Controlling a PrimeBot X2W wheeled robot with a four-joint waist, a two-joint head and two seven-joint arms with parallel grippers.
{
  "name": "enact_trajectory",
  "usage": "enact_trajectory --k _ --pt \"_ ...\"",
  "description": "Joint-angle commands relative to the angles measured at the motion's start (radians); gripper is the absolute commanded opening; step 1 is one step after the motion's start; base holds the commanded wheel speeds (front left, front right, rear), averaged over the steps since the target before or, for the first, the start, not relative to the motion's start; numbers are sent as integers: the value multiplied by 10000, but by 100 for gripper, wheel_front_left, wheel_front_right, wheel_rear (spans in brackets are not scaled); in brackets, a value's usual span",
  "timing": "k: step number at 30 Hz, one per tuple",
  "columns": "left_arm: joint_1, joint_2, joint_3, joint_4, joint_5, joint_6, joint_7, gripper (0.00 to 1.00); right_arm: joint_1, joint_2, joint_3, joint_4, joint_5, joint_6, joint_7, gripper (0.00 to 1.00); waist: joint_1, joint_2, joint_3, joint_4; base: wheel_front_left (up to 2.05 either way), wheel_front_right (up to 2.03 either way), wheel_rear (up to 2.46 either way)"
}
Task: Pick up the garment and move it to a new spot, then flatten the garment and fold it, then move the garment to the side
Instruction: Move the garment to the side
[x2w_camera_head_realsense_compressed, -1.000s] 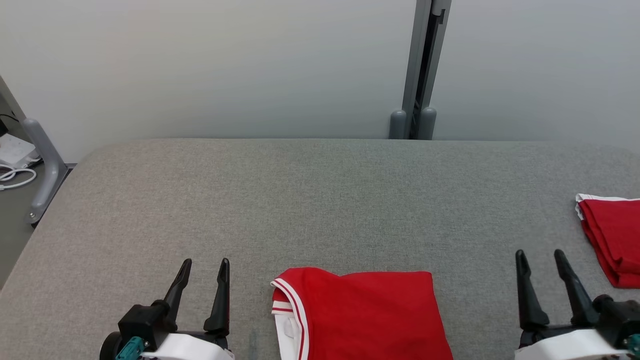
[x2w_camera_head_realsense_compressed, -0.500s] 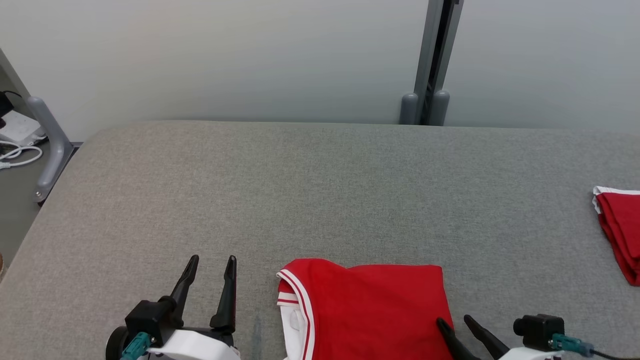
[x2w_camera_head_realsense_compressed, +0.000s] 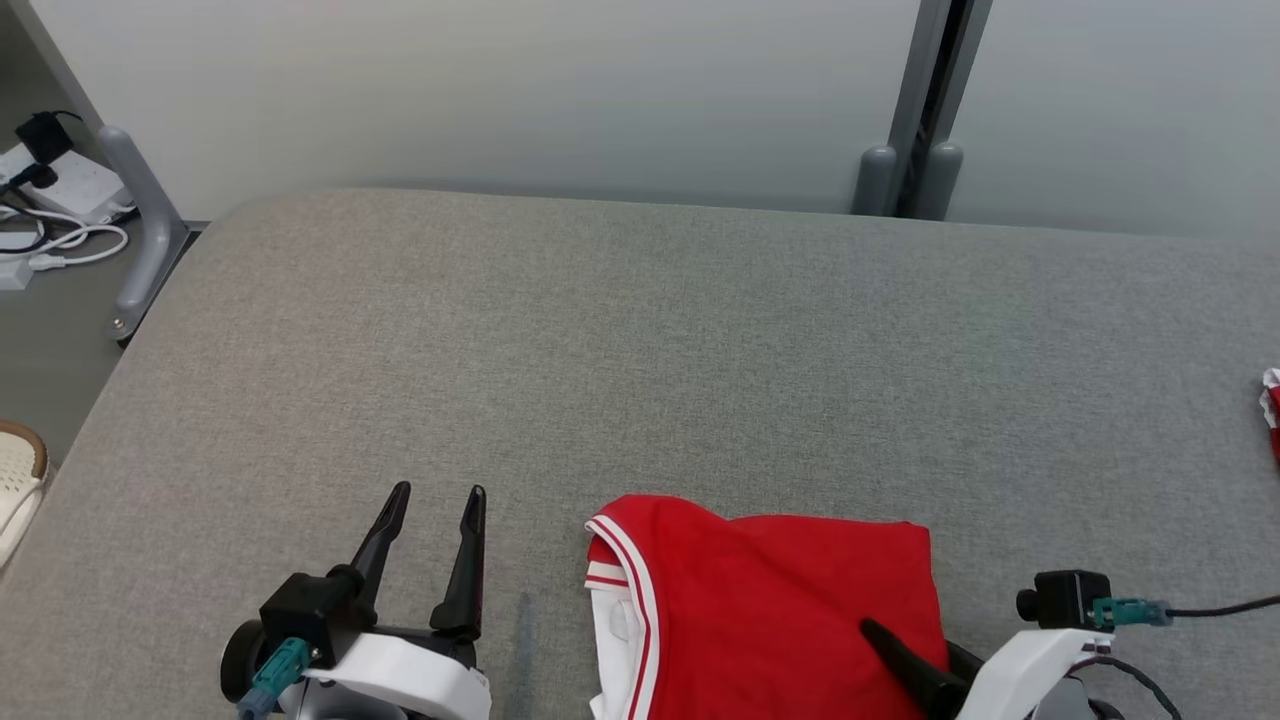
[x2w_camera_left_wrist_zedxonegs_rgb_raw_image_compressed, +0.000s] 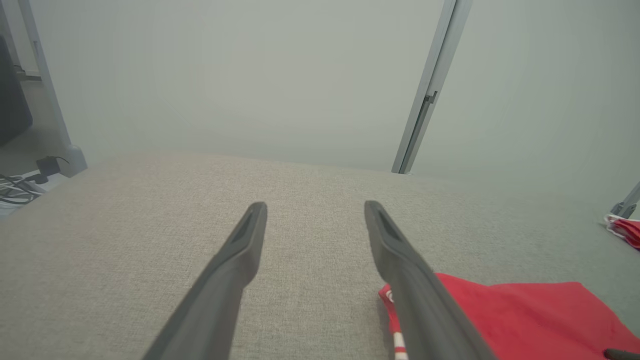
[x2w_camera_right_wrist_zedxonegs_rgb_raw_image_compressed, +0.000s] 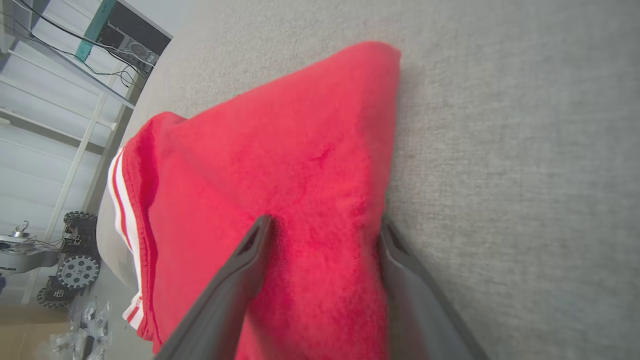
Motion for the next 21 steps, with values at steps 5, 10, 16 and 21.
enact_trajectory --k 5,10,16,21 --pt "-242 45 18 34 80 -73 -39 100 -387 -31 512 143 649 -3 328 100 0 0 158 162 0 0 0" --pt "-304 43 12 39 114 -79 -39 100 -717 -72 1129 335 849 -3 237 0 0 0 207 217 0 0 0" --pt "-251 37 -61 27 184 -46 -40 100 -1182 -362 1829 330 794 -1 -579 0 0 0 49 25 0 0 0" --pt "-155 38 -144 -61 222 -88 -40 100 -1554 -1012 2734 253 531 -3 -869 0 0 0 -130 -440 0 0 0"
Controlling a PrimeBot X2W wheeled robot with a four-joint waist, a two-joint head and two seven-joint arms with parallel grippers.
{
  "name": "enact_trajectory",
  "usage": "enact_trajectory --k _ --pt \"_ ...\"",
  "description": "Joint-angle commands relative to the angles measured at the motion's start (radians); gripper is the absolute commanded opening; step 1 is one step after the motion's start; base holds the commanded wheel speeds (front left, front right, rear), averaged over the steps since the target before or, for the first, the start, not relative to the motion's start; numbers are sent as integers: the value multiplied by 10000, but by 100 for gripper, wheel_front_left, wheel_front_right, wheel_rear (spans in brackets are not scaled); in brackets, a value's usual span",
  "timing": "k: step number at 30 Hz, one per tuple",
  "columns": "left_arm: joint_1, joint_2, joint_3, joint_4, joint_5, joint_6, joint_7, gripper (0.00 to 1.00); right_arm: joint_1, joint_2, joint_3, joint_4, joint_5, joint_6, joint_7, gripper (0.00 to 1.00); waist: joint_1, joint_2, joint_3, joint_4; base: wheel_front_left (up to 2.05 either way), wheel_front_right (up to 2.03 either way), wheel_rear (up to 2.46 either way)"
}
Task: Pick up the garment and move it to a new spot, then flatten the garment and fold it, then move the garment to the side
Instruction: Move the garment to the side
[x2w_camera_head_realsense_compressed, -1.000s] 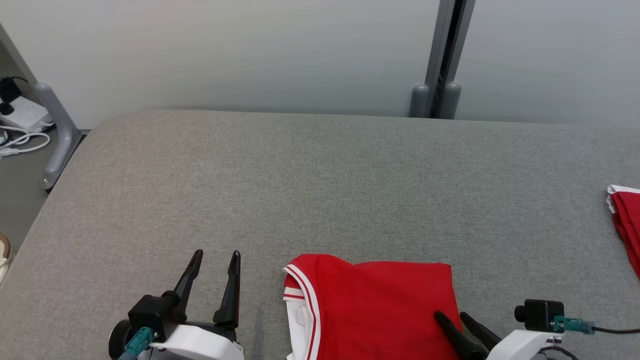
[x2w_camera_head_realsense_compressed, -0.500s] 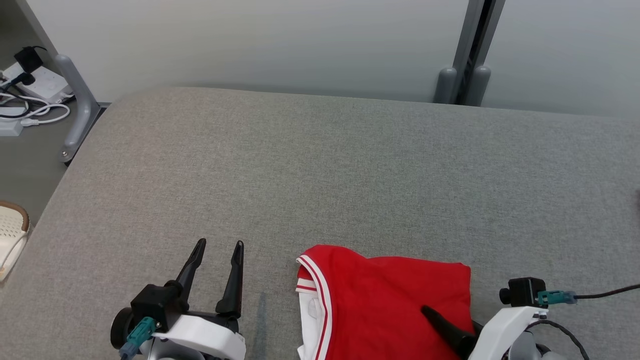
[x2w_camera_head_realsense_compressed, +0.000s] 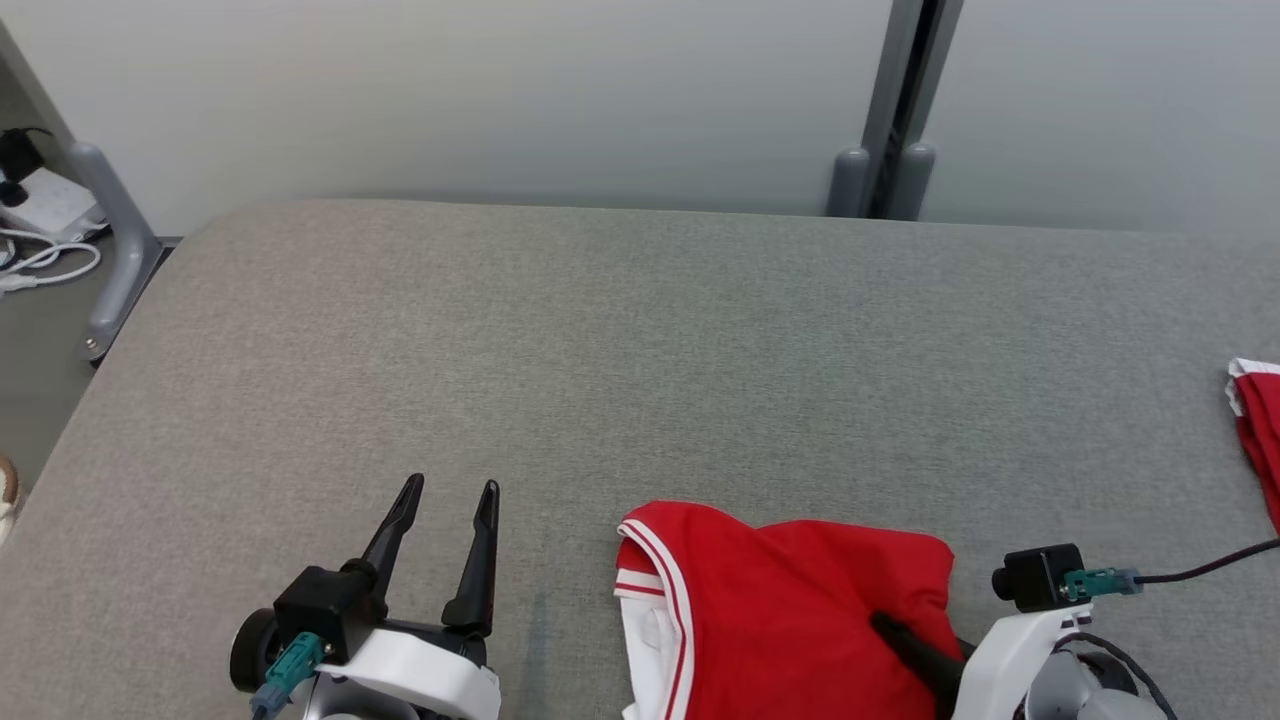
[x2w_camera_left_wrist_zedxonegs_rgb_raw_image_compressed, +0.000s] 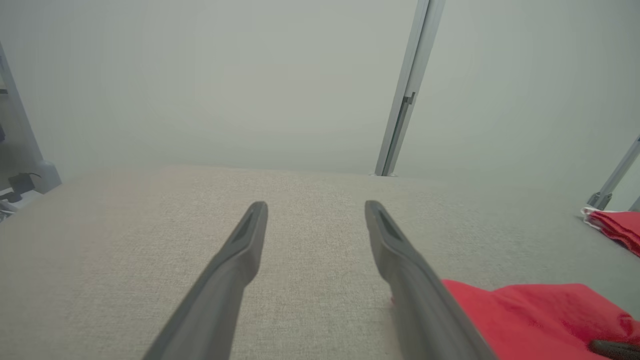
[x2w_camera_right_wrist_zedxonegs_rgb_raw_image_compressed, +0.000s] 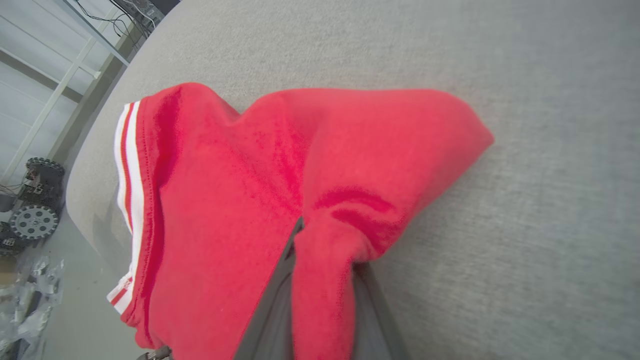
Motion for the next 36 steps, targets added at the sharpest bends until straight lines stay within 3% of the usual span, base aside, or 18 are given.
enact_trajectory --k 1,10,23,30,36 --pt "-30 31 -69 -81 47 -36 -40 100 -286 -432 312 -44 -160 -1 -120 0 0 0 -104 -348 0 0 0" --pt "-629 37 -783 -457 -121 -50 -40 100 -2071 -2676 1674 -605 -1150 -3 -241 0 0 0 474 -1512 0 0 0" --pt "-2598 38 -2027 -839 188 -341 -40 100 -5295 -6146 2265 -1224 -2446 -3 -296 0 0 0 2820 -2800 0 0 0" --pt "-3285 41 -2199 -917 404 -465 -40 100 -6490 -7090 1933 -940 -2461 -3 -443 0 0 0 3954 -3140 0 0 0" --pt "-3609 40 -2194 -711 696 -608 -40 100 -7075 -7346 1814 -247 -2719 -5 -552 0 0 0 4577 -3175 0 0 0"
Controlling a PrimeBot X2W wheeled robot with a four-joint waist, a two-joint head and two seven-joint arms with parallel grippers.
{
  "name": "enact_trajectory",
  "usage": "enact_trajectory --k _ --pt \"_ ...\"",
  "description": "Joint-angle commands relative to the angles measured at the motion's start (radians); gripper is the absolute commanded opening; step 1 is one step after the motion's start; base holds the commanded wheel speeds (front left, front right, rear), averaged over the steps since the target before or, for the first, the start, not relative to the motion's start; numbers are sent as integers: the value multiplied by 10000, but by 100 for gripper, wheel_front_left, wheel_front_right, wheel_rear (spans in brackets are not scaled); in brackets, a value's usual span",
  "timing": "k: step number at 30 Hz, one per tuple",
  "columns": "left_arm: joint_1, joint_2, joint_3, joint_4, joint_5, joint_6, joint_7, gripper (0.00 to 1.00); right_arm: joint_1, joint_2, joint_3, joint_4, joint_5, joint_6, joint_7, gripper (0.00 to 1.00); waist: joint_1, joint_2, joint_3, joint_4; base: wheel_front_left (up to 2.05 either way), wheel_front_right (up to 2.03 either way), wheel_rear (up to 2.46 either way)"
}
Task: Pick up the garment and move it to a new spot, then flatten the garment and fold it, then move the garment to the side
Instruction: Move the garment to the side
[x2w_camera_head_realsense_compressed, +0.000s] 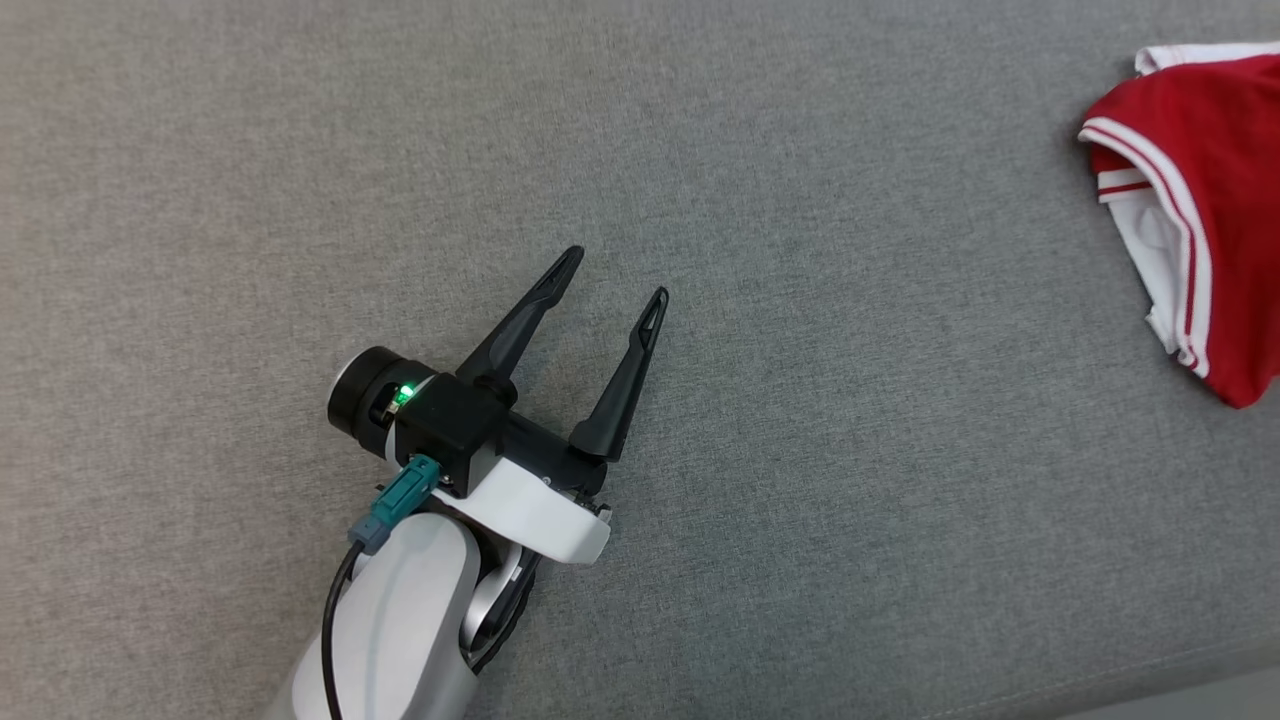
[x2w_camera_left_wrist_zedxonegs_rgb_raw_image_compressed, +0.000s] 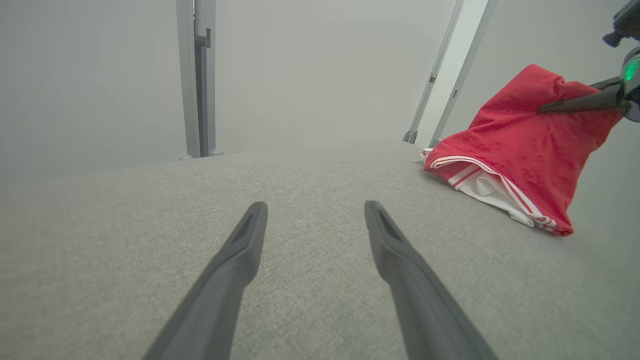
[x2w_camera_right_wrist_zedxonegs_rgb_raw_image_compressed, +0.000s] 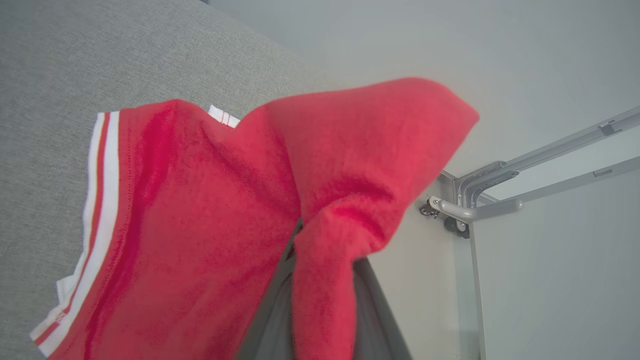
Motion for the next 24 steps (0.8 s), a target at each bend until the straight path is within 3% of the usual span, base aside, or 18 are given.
enact_trajectory --k 1,8,16,17,18,19,24 --pt "-191 51 37 10 106 -40 -40 100 -176 -89 -50 240 -110 -6 -74 0 0 0 295 -40 0 0 0" --pt "-263 51 140 105 183 -146 -40 100 -462 -96 -74 1447 -619 -6 -176 0 0 0 621 250 0 0 0" --pt "-173 64 226 113 233 -198 -17 100 -392 390 -202 2801 -836 -6 -328 0 0 0 986 537 0 0 0" --pt "-155 87 252 139 243 -202 -15 100 -351 628 -309 3316 -801 -6 -287 22 0 0 1061 591 0 0 0" --pt "-155 87 252 139 243 -202 -15 100 -351 628 -309 3316 -801 -6 -287 22 0 0 1061 591 0 0 0" --pt "-146 91 261 153 238 -196 -13 100 -327 781 -299 3527 -909 -5 -302 97 0 0 1078 611 0 0 0" --pt "-59 105 252 206 179 -222 -4 100 -426 1370 -430 4646 -1279 -6 -464 100 0 0 1021 668 0 0 0"
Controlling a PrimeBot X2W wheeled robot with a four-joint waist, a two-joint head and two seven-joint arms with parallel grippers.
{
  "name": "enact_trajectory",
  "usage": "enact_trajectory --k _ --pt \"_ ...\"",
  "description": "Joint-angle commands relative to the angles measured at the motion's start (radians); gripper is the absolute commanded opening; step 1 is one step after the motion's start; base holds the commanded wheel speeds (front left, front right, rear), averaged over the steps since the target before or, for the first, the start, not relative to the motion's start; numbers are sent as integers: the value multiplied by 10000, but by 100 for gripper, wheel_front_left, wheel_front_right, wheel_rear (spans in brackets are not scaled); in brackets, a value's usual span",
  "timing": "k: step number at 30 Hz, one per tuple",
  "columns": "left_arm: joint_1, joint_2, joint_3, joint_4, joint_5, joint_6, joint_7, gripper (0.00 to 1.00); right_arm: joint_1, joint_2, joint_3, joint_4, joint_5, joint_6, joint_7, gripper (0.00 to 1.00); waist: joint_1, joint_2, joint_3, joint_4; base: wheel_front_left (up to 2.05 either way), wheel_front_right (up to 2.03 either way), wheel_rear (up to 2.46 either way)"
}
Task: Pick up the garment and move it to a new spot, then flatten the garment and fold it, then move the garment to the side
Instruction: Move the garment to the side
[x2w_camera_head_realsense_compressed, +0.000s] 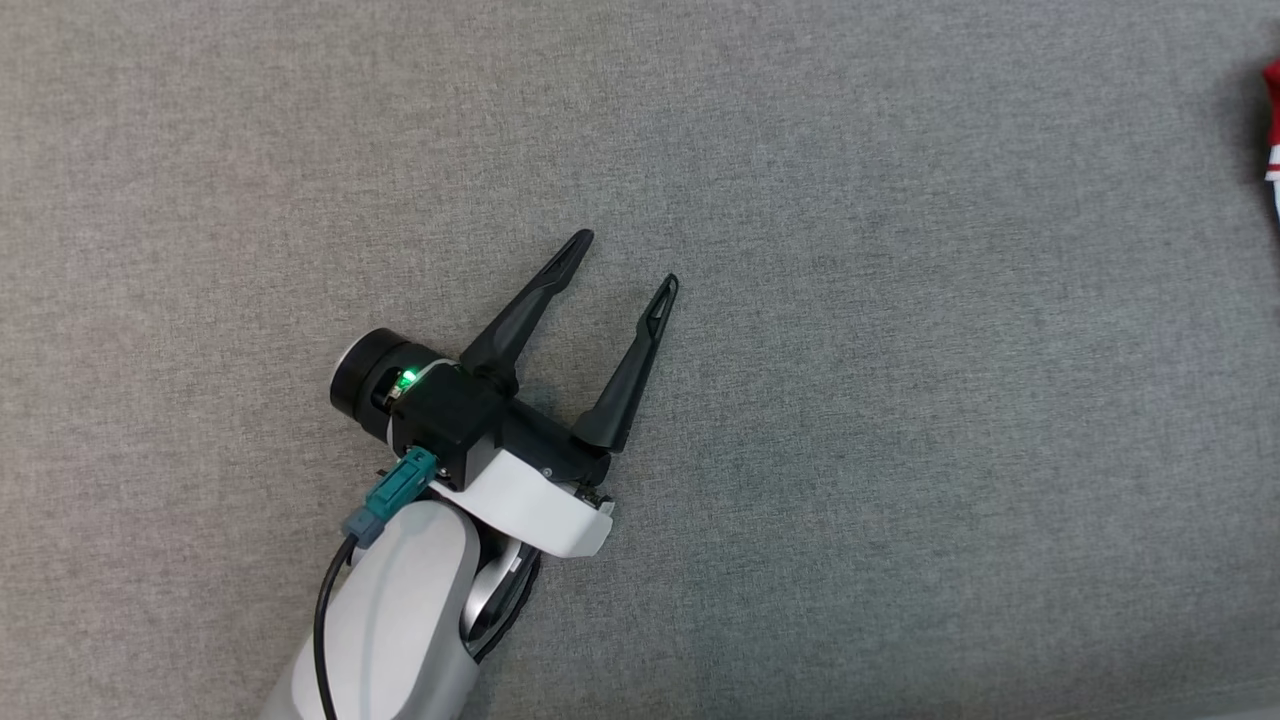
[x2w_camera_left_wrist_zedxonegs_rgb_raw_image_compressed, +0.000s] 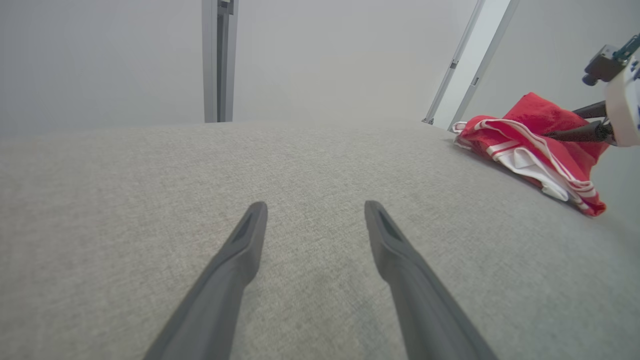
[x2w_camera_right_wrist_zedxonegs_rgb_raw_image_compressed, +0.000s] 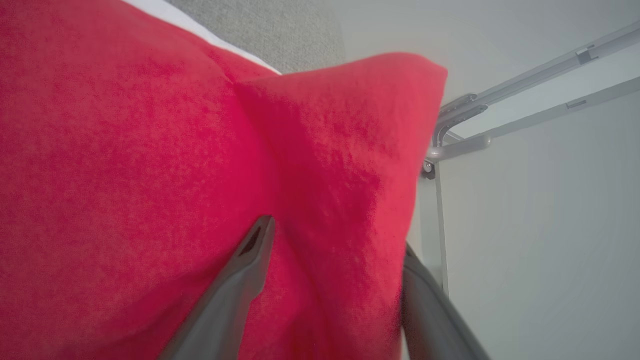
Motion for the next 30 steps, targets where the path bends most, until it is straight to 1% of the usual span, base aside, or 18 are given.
enact_trajectory --k 1,2,5,9,11,14,16,20,24,26,30 --pt "145 167 80 210 -30 -9 38 100 -86 84 -102 176 40 -6 -48 100 0 0 -65 -4 0 0 0" --pt "175 161 93 221 -47 -11 38 100 -147 238 -231 386 140 -6 21 100 0 0 -128 -18 0 0 0" --pt "224 138 113 206 -126 -15 28 100 -471 441 -281 759 -176 -6 -79 100 0 0 -389 -68 0 0 0" --pt "301 109 75 161 -334 27 26 100 -956 656 -142 973 -780 -7 -263 100 0 0 -900 -128 0 0 0" --pt "380 118 33 131 -463 88 25 100 -1148 783 -192 1017 -886 -7 -389 100 0 0 -1214 -131 0 0 0" --pt "522 115 -7 75 -692 205 25 100 -1176 1149 -325 802 -684 -5 -625 100 0 0 -1814 -98 0 0 0" --pt "698 117 14 50 -805 311 25 100 -975 1392 -458 562 -416 -5 -882 100 0 0 -2279 -71 0 0 0" --pt "1129 117 175 14 -945 518 25 100 -547 1861 -536 -65 -243 -7 -1437 100 0 0 -3207 10 0 0 0" --pt "1712 117 713 -129 -1064 830 25 100 314 2874 -1453 -499 239 -5 -1712 100 0 0 -4154 89 0 0 0" --pt "2048 115 998 -167 -1149 957 26 100 644 3221 -2054 -967 -64 -7 -1741 100 0 0 -4585 162 0 0 0" --pt "2637 112 1502 -317 -1085 1152 25 100 2376 4134 -3733 -2151 -703 -5 -1719 100 0 0 -5316 396 0 0 0"
